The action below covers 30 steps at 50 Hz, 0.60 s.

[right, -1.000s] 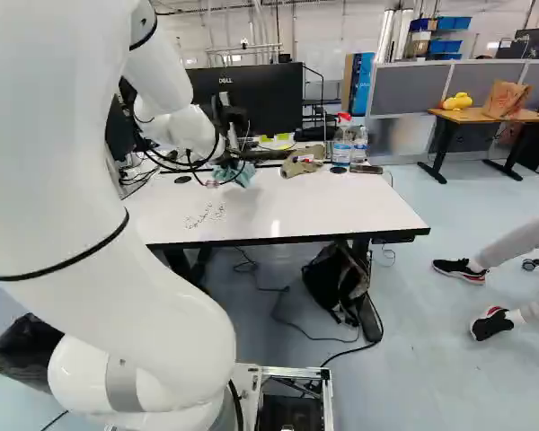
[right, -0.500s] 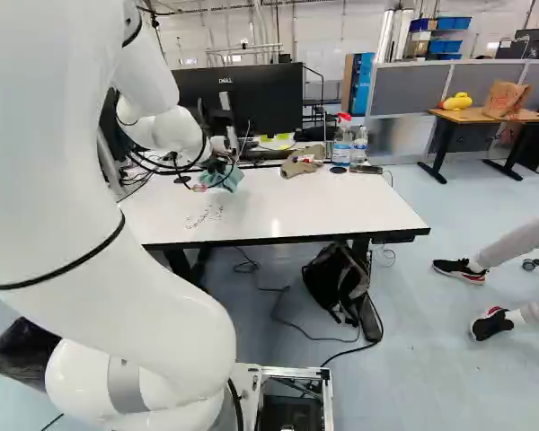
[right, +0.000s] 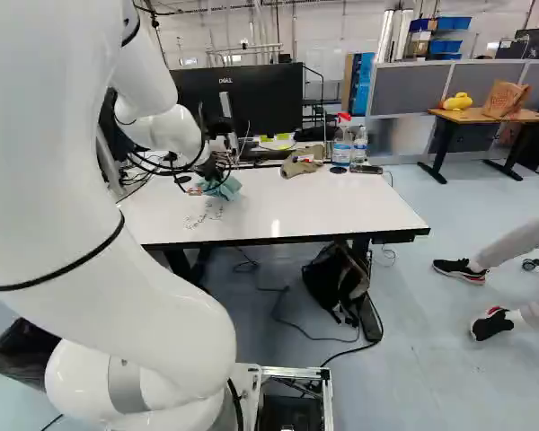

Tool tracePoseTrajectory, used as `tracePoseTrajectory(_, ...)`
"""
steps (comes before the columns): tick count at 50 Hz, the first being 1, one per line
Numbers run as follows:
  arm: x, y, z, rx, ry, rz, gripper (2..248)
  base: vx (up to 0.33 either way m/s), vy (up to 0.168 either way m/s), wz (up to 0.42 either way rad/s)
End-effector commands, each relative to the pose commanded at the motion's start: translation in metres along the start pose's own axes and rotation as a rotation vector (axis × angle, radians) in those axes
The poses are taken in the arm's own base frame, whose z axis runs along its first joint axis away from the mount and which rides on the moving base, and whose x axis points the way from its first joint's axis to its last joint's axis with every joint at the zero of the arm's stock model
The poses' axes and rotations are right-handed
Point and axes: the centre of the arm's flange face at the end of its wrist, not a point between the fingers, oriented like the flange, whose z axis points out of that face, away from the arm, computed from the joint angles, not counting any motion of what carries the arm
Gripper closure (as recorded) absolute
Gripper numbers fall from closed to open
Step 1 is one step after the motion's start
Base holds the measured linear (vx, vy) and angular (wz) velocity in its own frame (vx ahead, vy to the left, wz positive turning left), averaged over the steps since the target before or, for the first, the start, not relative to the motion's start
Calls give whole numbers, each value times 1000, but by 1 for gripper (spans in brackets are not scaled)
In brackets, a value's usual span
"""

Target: Clean the table with the green towel

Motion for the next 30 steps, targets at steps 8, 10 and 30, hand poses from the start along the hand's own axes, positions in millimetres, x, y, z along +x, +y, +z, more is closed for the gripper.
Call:
tracePoseTrajectory(8, -3, 0, 0, 0, -37, 14, 209, 0, 0, 0)
tracePoseTrajectory(10, -4, 0, 0, 1, -46, 18, 209, 0, 0, 0)
tracePoseTrajectory(30, -12, -1, -1, 4, -138, 53, 209, 0, 0, 0)
